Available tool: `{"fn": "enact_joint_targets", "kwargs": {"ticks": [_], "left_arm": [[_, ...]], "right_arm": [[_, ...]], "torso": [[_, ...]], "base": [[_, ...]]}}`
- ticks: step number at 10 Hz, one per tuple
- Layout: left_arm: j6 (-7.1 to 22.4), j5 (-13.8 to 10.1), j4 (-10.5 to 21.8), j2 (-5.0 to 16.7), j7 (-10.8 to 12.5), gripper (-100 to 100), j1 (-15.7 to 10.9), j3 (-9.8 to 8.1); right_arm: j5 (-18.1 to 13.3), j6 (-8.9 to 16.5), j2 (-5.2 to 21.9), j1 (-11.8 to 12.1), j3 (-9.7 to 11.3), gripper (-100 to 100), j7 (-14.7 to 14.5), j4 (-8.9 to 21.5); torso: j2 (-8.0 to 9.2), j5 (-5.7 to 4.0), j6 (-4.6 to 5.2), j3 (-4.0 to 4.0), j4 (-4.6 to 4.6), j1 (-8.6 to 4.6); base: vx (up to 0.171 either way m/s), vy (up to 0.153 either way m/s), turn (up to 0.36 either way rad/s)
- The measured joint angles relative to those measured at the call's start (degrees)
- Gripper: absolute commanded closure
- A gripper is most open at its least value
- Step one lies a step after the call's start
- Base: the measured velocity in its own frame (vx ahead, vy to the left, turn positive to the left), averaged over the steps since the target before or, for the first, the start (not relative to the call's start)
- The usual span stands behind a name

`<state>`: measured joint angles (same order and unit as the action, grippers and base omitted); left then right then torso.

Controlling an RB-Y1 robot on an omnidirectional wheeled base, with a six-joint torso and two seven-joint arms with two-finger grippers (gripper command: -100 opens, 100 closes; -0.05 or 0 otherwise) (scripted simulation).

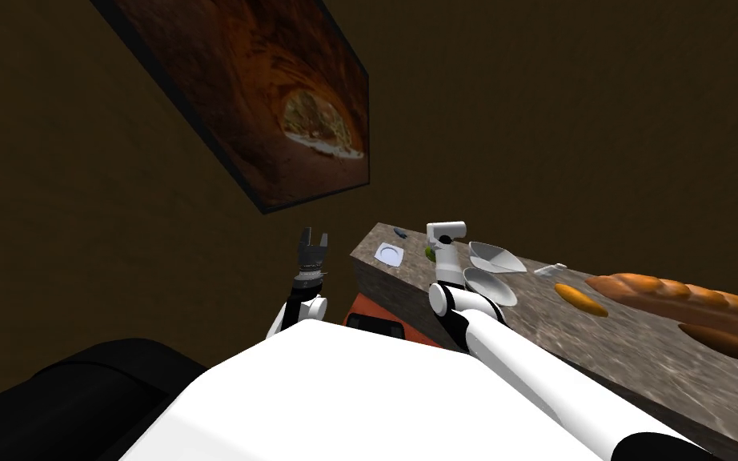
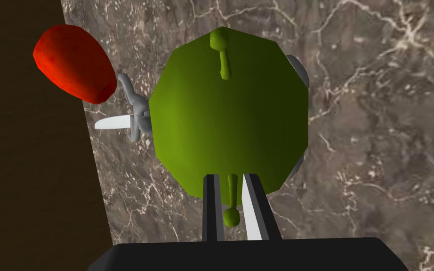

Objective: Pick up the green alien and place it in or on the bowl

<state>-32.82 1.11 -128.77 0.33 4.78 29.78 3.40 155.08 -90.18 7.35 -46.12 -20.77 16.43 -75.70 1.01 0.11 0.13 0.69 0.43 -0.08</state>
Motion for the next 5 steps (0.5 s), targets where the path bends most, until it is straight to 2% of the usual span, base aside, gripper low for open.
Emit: {"fn": "enact_joint_targets", "kwargs": {"ticks": [1,2,3,5], "left_arm": [[0.0,0.0,0.0,0.0,0.0,0,0.0,0.00],[0.0,0.0,0.0,0.0,0.0,0,0.0,-0.01],[0.0,0.0,0.0,0.0,0.0,0,0.0,-0.01],[0.0,0.0,0.0,0.0,0.0,0,0.0,0.00]], "right_arm": [[0.9,0.1,0.0,-1.7,-0.1,100,0.0,0.1],[1.7,0.7,-0.5,-3.1,0.0,100,0.3,-0.2],[2.3,0.9,-0.5,-4.5,-0.1,100,0.4,-0.3],[2.8,1.1,-0.2,-4.8,-0.4,100,0.1,-0.9]], "torso": [[0.17,-0.03,0.03,0.11,0.05,-0.13],[0.10,-0.03,0.21,0.12,0.12,-0.32],[-0.18,-0.01,0.17,-0.03,0.07,-0.23],[-0.58,0.10,-0.02,-0.28,-0.05,0.28]], "base": [[-0.185,-0.135,-0.196],[-0.057,-0.086,-0.240],[-0.010,-0.013,-0.038],[0.001,0.002,0.005]]}}
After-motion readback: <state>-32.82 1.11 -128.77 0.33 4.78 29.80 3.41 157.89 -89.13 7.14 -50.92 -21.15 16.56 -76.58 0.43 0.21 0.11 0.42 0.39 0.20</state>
